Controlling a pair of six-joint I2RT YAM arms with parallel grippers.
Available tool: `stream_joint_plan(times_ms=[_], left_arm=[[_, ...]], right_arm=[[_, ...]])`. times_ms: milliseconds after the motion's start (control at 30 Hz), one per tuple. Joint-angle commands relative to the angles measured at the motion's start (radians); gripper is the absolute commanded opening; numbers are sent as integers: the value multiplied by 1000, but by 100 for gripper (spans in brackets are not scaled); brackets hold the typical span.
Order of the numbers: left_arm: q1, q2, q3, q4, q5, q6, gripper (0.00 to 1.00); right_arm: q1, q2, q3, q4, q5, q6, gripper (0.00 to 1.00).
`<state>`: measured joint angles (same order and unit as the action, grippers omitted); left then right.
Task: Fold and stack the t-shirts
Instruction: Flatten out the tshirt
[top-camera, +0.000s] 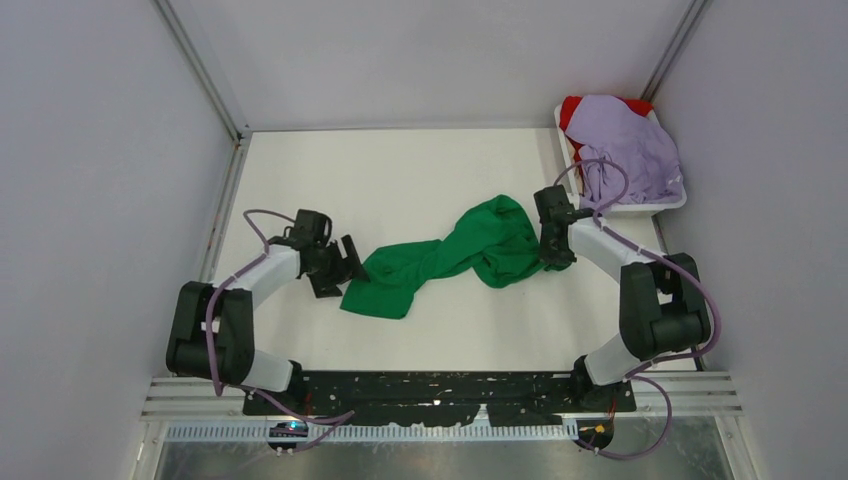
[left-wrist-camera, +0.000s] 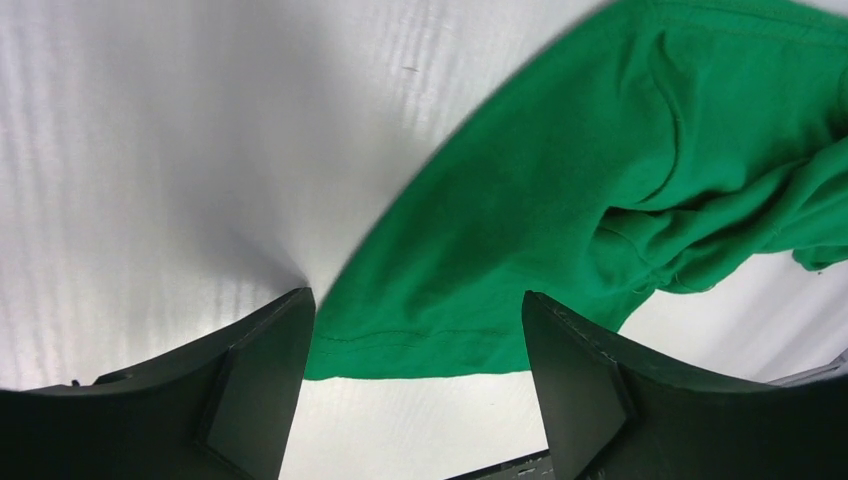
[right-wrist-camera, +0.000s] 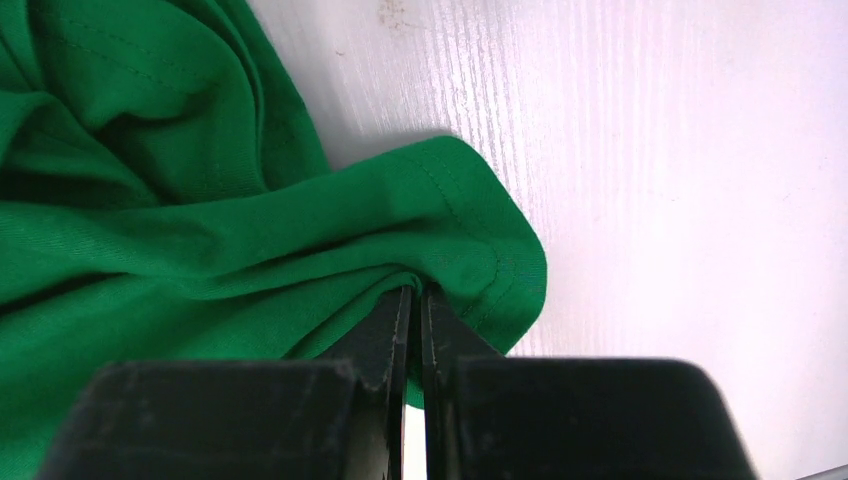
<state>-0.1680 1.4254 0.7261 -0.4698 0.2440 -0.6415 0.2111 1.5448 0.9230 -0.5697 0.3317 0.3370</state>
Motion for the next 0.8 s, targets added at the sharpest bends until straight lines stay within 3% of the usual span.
stream_joint_plan(times_ms=[0, 367, 533, 767], left_arm=[[-65, 38, 48, -41, 19, 37, 77], [-234, 5, 0, -148, -118, 39, 74], [-341, 71, 25, -125, -202, -36, 62], [-497, 177, 51, -140, -307, -96, 54]], right_arm=[[1, 2, 17, 20, 15, -20, 5], [0, -41, -4, 12, 13, -24, 5], [2, -78, -29, 36, -14, -31, 6], [1, -146, -87, 53, -11, -26, 6]])
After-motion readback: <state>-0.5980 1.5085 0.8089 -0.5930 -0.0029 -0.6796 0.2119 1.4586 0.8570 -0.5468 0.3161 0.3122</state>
